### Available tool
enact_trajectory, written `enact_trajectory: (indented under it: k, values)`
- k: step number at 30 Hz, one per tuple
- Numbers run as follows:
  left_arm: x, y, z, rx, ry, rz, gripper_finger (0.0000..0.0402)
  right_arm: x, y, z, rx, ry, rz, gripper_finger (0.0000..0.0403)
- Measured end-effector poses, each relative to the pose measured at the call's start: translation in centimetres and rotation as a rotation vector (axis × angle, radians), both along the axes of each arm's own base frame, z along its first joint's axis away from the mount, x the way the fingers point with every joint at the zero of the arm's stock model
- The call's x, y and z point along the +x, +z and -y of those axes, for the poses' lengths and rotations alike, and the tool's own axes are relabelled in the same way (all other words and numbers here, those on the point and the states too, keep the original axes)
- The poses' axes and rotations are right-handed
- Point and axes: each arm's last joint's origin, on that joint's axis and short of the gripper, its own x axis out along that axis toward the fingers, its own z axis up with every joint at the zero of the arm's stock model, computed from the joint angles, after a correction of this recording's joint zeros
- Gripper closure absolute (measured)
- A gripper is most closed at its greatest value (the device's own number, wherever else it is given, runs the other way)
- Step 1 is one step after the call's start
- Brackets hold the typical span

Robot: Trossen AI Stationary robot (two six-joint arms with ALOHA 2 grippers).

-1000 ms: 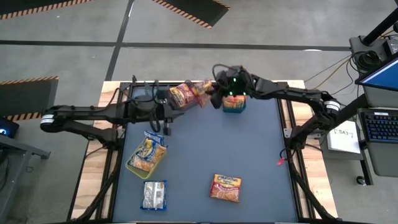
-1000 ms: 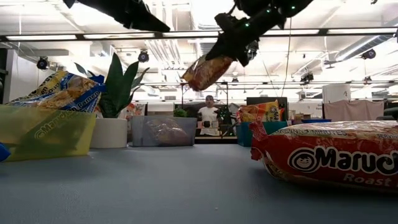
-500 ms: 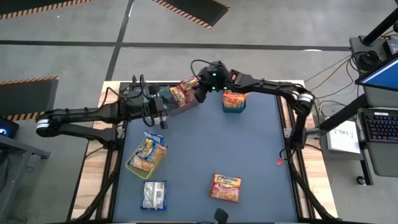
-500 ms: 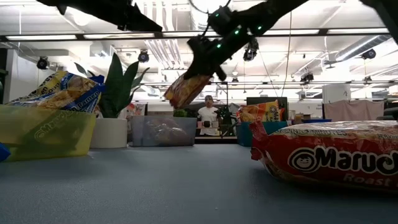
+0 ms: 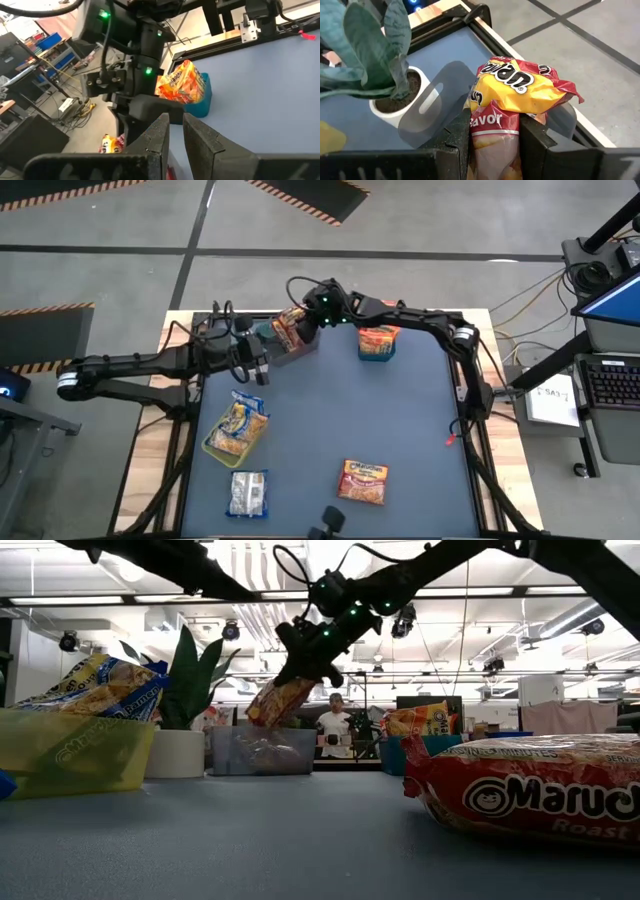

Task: Sort Maruchan noodles
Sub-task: Put the red noodle pack into the black bin

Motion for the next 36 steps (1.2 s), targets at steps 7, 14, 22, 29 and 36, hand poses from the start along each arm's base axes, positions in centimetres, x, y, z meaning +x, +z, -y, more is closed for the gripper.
enact_trajectory:
  k: [7, 14, 22, 29, 36]
  values:
    - [-0.3, 0.3, 0.1, 0.017, -0.003, 0.006, 0.0363, 0.5, -0.1, -0.1, 0.003, 0.001, 0.005, 0.0298]
    - [-0.6, 0.7, 0.1, 0.031, -0.005, 0.028, 0.0363, 1.6, -0.4, -1.0, -0.007, 0.022, 0.041, 0.0298]
    - [-0.6, 1.0, 0.1, 0.033, -0.006, 0.039, 0.0363, 2.8, -1.6, -2.2, -0.035, 0.06, 0.051, 0.0291]
    - [-0.6, 1.0, 0.1, 0.033, -0.007, 0.037, 0.0363, 3.2, -3.1, -2.1, -0.02, 0.036, 0.02, 0.0256]
    - [-0.6, 1.0, 0.1, 0.033, -0.008, 0.037, 0.0363, 3.7, -3.6, -2.4, -0.027, 0.059, 0.043, 0.0251]
